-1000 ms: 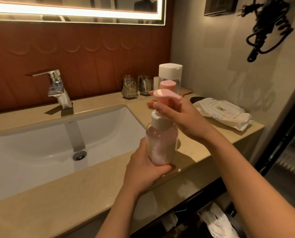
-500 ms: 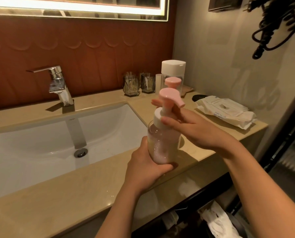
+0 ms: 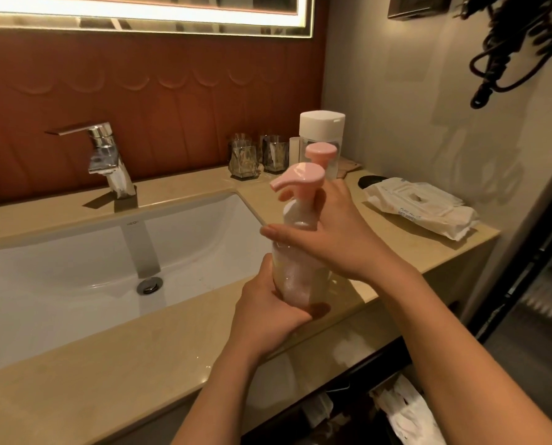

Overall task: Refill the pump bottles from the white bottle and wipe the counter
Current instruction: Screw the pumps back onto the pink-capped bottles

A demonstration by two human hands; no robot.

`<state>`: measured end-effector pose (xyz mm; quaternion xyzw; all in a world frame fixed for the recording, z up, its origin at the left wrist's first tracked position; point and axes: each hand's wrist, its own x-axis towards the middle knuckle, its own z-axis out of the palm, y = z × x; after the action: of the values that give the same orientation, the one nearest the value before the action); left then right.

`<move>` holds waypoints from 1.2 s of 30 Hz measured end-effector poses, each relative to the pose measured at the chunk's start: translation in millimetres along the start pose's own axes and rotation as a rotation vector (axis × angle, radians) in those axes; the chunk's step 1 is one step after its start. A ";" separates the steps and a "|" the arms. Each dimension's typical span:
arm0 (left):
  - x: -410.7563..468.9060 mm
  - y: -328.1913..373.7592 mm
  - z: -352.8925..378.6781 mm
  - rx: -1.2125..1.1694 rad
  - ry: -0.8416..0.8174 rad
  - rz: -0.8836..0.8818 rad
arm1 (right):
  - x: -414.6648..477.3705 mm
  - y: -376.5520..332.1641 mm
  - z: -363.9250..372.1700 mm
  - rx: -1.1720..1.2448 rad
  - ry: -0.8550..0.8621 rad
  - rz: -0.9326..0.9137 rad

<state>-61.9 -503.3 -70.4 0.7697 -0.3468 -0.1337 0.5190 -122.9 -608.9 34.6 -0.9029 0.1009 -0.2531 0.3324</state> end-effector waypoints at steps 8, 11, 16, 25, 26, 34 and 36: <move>-1.1 1.1 0.1 0.075 0.037 0.014 | -14.5 5.5 -14.8 0.275 -0.183 -0.069; 0.0 -0.6 1.0 0.084 0.042 0.012 | -12.0 1.8 -12.9 0.149 0.041 -0.064; 0.0 -1.5 1.7 0.085 0.036 0.010 | -4.6 0.7 -2.0 -0.161 0.275 -0.034; 0.7 -0.7 1.2 0.078 0.023 0.005 | -7.1 -6.8 -3.5 -0.202 -0.005 0.018; 0.3 -0.6 0.8 0.079 0.026 0.008 | -9.6 -6.7 -7.6 -0.093 -0.071 0.014; -1.6 1.5 1.5 0.102 0.055 0.009 | -16.2 -0.5 -14.5 0.041 0.029 -0.012; -1.4 1.1 1.5 0.096 0.055 0.010 | -16.1 -2.1 -10.9 -0.049 0.204 -0.022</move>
<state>-64.1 -503.6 -70.3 0.7953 -0.3424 -0.0932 0.4915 -142.3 -607.7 36.8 -0.8815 0.1302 -0.3447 0.2952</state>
